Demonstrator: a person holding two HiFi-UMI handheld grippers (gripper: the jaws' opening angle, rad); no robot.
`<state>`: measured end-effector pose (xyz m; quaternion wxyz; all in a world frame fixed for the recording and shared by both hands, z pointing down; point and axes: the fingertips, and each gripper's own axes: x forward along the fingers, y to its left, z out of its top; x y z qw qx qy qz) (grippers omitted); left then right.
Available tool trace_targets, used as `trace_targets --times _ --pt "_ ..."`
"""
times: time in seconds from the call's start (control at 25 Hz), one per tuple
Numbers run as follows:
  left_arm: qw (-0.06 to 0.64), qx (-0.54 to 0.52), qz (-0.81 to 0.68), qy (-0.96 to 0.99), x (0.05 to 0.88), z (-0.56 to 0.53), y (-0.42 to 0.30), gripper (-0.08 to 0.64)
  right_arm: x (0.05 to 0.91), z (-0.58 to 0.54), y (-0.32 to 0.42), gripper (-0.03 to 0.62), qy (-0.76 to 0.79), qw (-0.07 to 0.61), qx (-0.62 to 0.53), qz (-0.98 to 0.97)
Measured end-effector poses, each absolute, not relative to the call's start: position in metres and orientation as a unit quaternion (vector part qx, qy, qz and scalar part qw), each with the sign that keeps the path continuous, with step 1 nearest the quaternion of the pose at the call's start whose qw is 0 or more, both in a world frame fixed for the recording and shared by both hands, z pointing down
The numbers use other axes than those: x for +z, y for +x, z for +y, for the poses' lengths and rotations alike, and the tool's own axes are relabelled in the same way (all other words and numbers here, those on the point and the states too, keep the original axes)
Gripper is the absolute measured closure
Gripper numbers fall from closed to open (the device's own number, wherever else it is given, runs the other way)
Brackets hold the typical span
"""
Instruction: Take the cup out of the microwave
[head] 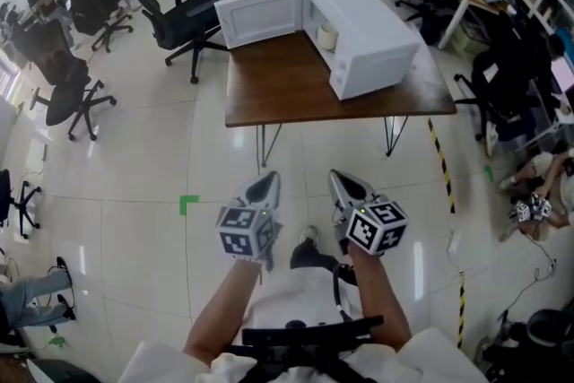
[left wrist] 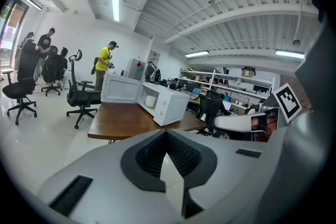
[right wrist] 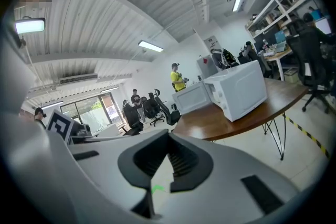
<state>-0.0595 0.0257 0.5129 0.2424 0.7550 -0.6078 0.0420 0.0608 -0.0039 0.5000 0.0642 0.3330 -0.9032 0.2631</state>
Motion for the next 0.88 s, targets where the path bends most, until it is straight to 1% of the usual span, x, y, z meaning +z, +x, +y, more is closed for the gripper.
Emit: trace_targets --times 0.52,0.88 --pt "0.250 0.043 -0.632 0.732 0.515 -0.078 -0.068 0.560 0.499 -0.114 0.047 0.589 0.302 0.068 0.262 -0.914" --pt "0.250 0.048 -0.632 0.732 0.516 -0.124 -0.063 0.560 0.497 -0.159 0.050 0.589 0.297 0.066 0.264 -0.915"
